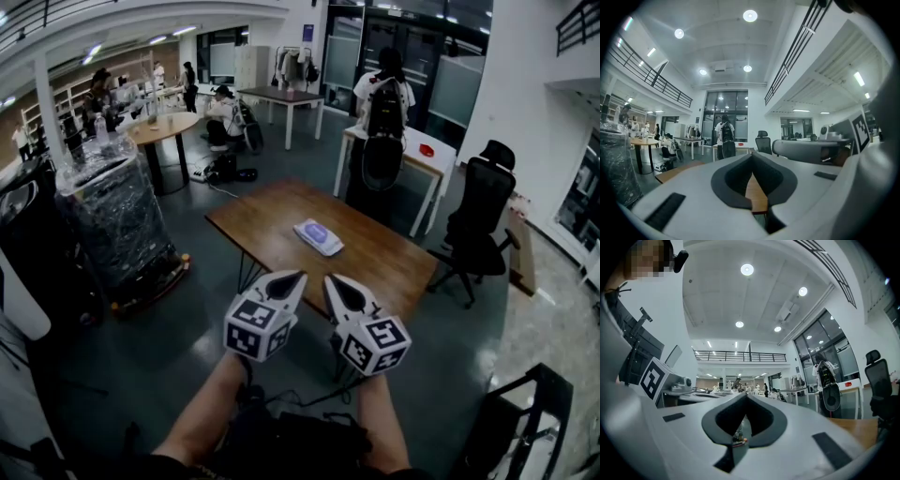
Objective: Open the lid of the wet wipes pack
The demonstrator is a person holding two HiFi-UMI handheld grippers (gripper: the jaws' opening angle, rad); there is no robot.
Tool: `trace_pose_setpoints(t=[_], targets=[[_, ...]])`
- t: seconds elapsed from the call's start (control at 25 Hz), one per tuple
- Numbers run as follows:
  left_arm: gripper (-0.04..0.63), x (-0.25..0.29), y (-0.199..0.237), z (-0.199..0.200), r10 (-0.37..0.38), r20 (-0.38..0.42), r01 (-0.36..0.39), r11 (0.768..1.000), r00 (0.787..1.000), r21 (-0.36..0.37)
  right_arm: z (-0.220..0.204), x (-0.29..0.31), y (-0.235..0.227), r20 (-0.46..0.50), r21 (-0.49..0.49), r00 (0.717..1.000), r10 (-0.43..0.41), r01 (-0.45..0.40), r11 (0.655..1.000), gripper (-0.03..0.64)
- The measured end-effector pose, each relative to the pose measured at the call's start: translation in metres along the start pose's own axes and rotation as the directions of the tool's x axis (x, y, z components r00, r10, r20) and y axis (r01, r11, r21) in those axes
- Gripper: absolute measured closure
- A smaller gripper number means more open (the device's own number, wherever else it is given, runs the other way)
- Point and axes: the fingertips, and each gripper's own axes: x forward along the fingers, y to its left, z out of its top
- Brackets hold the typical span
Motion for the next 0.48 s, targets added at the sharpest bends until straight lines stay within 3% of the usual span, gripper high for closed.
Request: trace_pose_setpoints(t=[0.48], targets=[[0.589, 0.031, 0.052, -0.019, -0.016, -0.027, 0.015, 0.999, 1.0, -0.046, -0.027, 0.051, -0.024, -0.055, 0.009, 0.998, -0.022, 0.023, 1.0, 0.606]])
